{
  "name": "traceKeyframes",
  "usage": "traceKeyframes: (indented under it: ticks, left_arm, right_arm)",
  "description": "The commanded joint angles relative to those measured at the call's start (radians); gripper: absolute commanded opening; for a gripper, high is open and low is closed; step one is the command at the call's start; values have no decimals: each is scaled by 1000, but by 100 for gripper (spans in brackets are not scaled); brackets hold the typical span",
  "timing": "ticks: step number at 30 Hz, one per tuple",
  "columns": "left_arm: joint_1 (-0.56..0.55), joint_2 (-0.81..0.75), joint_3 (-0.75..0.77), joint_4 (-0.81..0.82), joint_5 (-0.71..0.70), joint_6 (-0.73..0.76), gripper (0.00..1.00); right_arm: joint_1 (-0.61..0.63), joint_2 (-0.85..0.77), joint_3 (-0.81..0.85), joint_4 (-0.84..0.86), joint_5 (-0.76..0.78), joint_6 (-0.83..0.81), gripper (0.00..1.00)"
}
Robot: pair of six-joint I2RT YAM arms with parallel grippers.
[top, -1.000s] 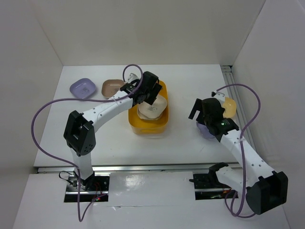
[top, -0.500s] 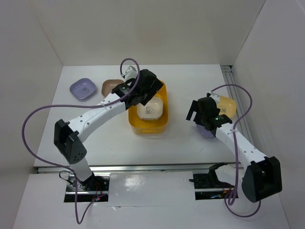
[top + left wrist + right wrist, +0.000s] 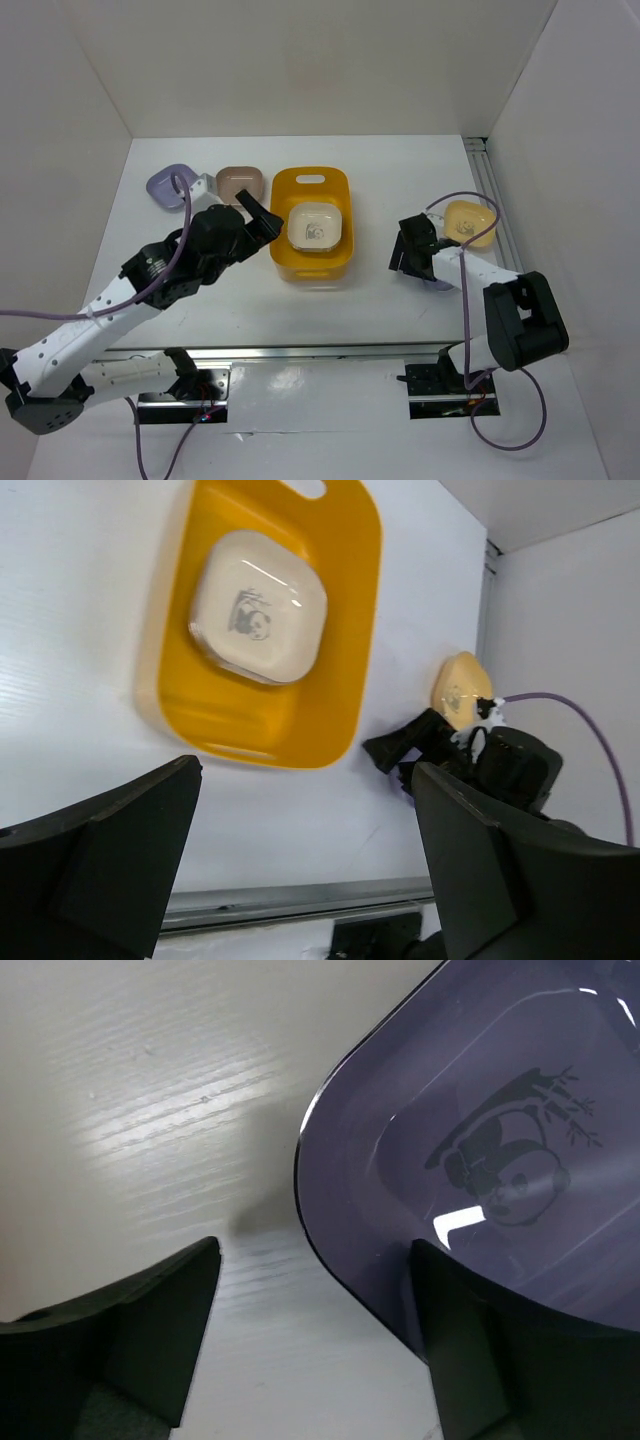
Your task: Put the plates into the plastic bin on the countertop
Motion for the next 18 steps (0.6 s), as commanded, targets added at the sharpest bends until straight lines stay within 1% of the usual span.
traceKeyframes:
  ticks: [1, 2, 3, 5, 6, 7, 9, 10, 12, 13, 15, 17, 18]
  left_arm:
    - [-5, -49, -23, -60, -65, 45, 100]
    - [-5, -62, -23, -83, -65, 45, 100]
    - [-5, -62, -23, -114, -76, 45, 100]
    - [-5, -76, -33, -136, -87, 36, 100]
    - [-5, -89, -46, -136, -87, 27, 100]
    - [-5, -105, -58, -136, -87, 27, 100]
    - [-5, -120, -58, -145, -96, 27, 100]
    - [-5, -131, -67, -145, -96, 27, 100]
    - [-5, -131, -67, -145, -96, 27, 100]
    - [-5, -140, -67, -157, -96, 27, 100]
    - [-5, -140, -67, -168, -105, 27, 100]
    - [-5, -140, -67, -182, -105, 27, 100]
    - [-5, -149, -76, -193, -114, 27, 100]
  right_arm:
    - [3, 16, -9, 82, 31, 6, 77]
    - [12, 28, -9, 95, 31, 6, 71]
    - [12, 28, -9, 114, 20, 6, 59]
    - [45, 28, -18, 124, 6, 6, 46]
    - [55, 39, -18, 134, 6, 6, 33]
    - [67, 39, -8, 135, -3, 6, 26]
    - [99, 50, 7, 144, 6, 15, 16]
    - [108, 50, 32, 129, 6, 15, 0]
    - [125, 60, 63, 104, 38, 15, 0]
    - [140, 60, 104, 70, 52, 15, 0]
    - [154, 30, 150, 37, 92, 15, 0]
    - [164, 16, 247, -40, 144, 15, 0]
    - [189, 4, 285, -71, 166, 15, 0]
